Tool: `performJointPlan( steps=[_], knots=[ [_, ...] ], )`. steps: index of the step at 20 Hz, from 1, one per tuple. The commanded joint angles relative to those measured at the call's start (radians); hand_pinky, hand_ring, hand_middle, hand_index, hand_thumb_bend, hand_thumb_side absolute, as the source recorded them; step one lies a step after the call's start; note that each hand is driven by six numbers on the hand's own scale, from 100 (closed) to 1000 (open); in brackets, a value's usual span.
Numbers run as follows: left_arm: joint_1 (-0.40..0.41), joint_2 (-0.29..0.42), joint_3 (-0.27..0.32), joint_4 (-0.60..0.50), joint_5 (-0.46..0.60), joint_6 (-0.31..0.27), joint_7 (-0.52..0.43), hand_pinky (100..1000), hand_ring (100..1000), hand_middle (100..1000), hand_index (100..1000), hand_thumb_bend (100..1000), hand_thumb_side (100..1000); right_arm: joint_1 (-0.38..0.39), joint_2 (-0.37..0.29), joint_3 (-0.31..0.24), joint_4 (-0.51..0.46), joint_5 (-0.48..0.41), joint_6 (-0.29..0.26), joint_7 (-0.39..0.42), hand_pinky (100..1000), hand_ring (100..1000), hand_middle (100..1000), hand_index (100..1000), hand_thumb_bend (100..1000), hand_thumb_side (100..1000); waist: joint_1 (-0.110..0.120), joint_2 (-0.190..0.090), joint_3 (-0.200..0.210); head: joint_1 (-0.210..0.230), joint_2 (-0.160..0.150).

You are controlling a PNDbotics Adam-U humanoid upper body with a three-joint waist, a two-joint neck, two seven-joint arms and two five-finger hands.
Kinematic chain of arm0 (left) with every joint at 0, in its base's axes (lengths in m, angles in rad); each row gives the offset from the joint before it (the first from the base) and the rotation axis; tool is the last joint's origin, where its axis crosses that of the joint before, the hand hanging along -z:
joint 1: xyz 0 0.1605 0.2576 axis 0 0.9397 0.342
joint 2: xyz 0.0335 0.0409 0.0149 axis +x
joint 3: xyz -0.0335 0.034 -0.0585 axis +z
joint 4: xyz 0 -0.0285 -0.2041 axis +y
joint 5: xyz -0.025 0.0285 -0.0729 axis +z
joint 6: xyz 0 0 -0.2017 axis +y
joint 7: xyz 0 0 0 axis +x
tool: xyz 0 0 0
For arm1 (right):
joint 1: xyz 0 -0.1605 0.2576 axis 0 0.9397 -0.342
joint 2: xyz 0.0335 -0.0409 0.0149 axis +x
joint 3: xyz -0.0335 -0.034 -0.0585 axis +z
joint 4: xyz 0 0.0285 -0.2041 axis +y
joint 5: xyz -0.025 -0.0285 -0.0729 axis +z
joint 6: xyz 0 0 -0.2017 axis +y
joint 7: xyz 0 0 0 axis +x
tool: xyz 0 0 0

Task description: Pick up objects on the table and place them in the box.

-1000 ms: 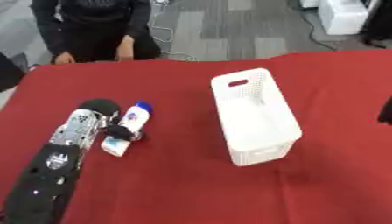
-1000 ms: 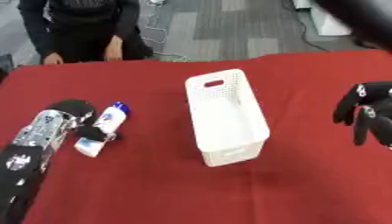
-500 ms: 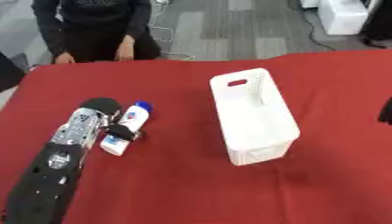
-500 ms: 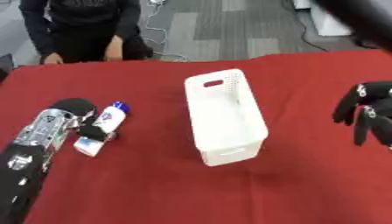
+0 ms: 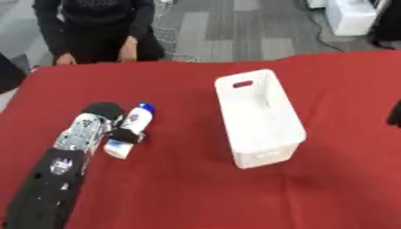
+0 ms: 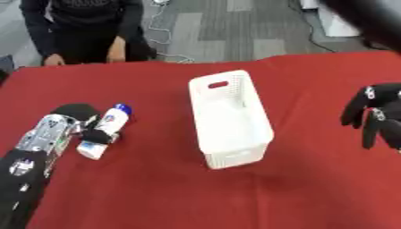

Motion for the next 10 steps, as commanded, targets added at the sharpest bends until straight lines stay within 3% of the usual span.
performJointPlan(
  steps=[1,3,4,5,6,7,8,9,10],
  knots=[
    [-0.005,0.009,0.001,-0.003,0.004,0.004,0.012,243,419,393,465,241,926,-0.012,-0.026,-0.01,-0.01,-0.001,-0.148,0.15,332,474,509,342,199,1000,-0.005,-0.009,0.002,0.012,-0.004],
    [-0.003,0.008,0.001,-0.003,0.007,0.005,0.023,197,367,344,438,238,919,-0.012,-0.026,-0.01,-0.01,-0.001,-0.149,0.15,332,474,509,341,199,1000,-0.005,-0.009,0.002,0.013,-0.004],
    [-0.002,0.007,0.001,-0.002,0.009,0.005,0.031,134,297,285,408,237,914,-0.012,-0.026,-0.01,-0.01,-0.001,-0.149,0.15,332,474,509,341,199,1000,-0.006,-0.009,0.002,0.013,-0.004],
    [-0.001,0.006,0.001,-0.001,0.012,0.006,0.04,118,279,269,400,238,915,-0.011,-0.026,-0.01,-0.01,-0.001,-0.149,0.15,332,474,509,341,199,1000,-0.006,-0.009,0.002,0.013,-0.004],
    [0.001,0.006,0.001,0.001,0.013,0.007,0.05,100,207,204,367,244,914,-0.011,-0.026,-0.01,-0.01,-0.001,-0.149,0.15,332,474,509,341,199,1000,-0.006,-0.009,0.002,0.013,-0.004],
    [0.002,0.006,0.001,0.003,0.013,0.007,0.058,100,216,213,371,243,914,-0.011,-0.026,-0.01,-0.01,-0.001,-0.149,0.15,332,474,509,341,199,1000,-0.006,-0.009,0.003,0.013,-0.004],
    [0.002,0.006,0.0,0.005,0.012,0.007,0.066,100,116,121,323,251,911,-0.011,-0.026,-0.01,-0.01,0.0,-0.149,0.15,332,474,509,341,199,1000,-0.006,-0.009,0.003,0.013,-0.004],
    [0.003,0.006,0.0,0.006,0.01,0.006,0.072,100,144,146,337,249,913,-0.011,-0.025,-0.01,-0.01,0.0,-0.149,0.151,332,474,509,342,199,1000,-0.006,-0.009,0.003,0.013,-0.004],
    [0.003,0.006,-0.001,0.008,0.009,0.005,0.078,100,100,100,296,251,907,-0.011,-0.025,-0.01,-0.01,0.0,-0.149,0.151,332,474,509,341,199,1000,-0.006,-0.009,0.003,0.013,-0.004]
  ],
)
